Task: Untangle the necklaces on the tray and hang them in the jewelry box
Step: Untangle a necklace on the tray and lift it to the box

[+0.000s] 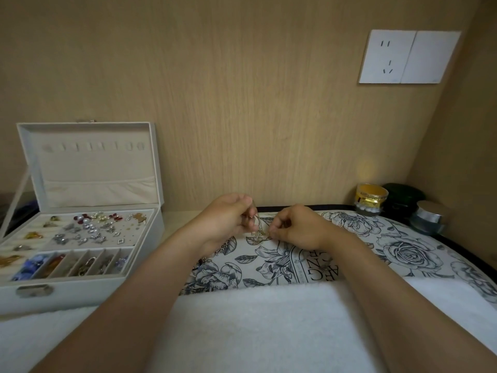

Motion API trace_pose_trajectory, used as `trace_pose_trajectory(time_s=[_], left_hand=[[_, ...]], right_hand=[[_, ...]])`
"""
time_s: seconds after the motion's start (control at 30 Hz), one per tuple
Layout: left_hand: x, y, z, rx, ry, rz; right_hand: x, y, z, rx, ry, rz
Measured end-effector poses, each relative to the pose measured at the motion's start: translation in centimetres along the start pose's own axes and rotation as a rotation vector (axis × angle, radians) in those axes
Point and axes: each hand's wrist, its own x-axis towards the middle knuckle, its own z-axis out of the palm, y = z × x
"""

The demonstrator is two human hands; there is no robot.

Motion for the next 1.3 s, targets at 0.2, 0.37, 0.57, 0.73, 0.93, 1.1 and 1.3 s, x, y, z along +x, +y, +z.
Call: trace_pose_trajectory(time_s=[0.2,0.37,0.57,0.73,0.93,1.1,1.3], left_hand=[[-0.5,1.2,-0.7,0.395,0.185,0.053],[-0.4,0.9,-1.9,0.927,0.141,0.121],[-0.5,1.1,-1.7,0.881,0.182,0.152],[-0.4,1.3,-1.1,0.546,0.329,0.220],[-0.3,0.9,-0.6,0.414,0.410,0.227],[-0.1,0.7,-1.2,0.389,0.450,0.194],[-0.1,0.5,-1.2,0.355,0.437,0.175]], right_hand=[[-0.2,-0.5,-0.6,0.393,0.095,0.027],[-0.2,-0.8,-1.0,0.720,0.092,0.052],[-0.2,-0.6,-1.3,0.703,0.174,0.112],[0.2,-0.2,-0.5,0.466,0.170,0.106],[0.2,-0.4,-0.1,0.251,0.109,-0.066],[0.3,0.1,-0.5,0.199,0.097,-0.120],[0.3,0.3,-0.6,0.121,0.094,0.010]])
